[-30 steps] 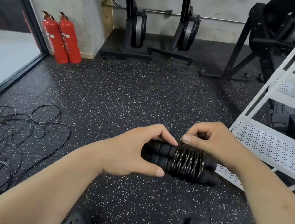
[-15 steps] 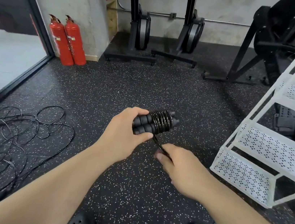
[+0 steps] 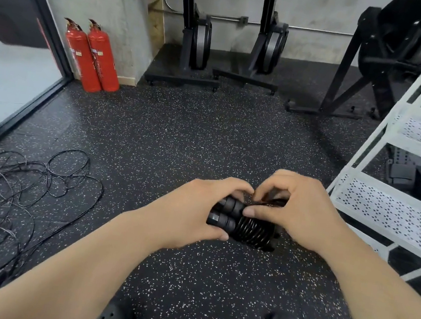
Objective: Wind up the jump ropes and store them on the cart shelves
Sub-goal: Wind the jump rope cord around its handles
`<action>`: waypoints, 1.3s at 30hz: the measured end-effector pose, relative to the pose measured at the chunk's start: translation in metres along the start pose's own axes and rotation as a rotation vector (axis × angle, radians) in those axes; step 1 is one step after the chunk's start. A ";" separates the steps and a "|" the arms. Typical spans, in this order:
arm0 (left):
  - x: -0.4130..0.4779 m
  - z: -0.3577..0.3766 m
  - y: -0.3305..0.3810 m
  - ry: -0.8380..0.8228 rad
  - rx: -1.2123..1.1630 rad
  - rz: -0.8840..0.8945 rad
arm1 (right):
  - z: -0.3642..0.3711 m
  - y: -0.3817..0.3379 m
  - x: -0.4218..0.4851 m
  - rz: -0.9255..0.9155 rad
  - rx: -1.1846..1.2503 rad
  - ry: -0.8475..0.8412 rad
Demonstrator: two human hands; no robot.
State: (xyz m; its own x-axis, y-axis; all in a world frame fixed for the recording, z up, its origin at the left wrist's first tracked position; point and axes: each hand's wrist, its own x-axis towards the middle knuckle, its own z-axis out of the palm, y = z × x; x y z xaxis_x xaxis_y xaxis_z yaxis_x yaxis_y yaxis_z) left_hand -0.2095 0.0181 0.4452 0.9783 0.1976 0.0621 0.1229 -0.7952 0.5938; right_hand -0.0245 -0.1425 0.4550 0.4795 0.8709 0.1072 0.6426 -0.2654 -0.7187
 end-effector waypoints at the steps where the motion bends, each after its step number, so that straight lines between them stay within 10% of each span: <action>1: -0.002 -0.002 0.001 -0.009 -0.052 -0.013 | -0.001 0.001 0.000 0.013 0.032 -0.013; 5: -0.005 -0.002 0.002 0.030 -0.101 -0.026 | 0.001 -0.002 0.000 0.071 0.200 -0.168; 13: 0.006 0.024 -0.002 0.426 0.026 -0.327 | 0.027 -0.005 0.003 0.135 0.101 0.281; 22: 0.032 0.036 0.013 0.554 -0.886 -0.457 | 0.061 -0.024 0.001 -0.099 0.060 0.499; 39: 0.025 0.034 0.000 0.454 -1.021 -0.400 | 0.029 -0.038 0.004 0.107 0.598 0.083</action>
State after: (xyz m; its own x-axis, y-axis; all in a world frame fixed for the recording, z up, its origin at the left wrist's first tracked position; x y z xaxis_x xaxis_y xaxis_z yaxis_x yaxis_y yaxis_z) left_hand -0.1793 0.0037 0.4197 0.7263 0.6774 -0.1167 0.0155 0.1536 0.9880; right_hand -0.0648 -0.1167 0.4627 0.5831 0.8109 0.0494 0.1532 -0.0500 -0.9869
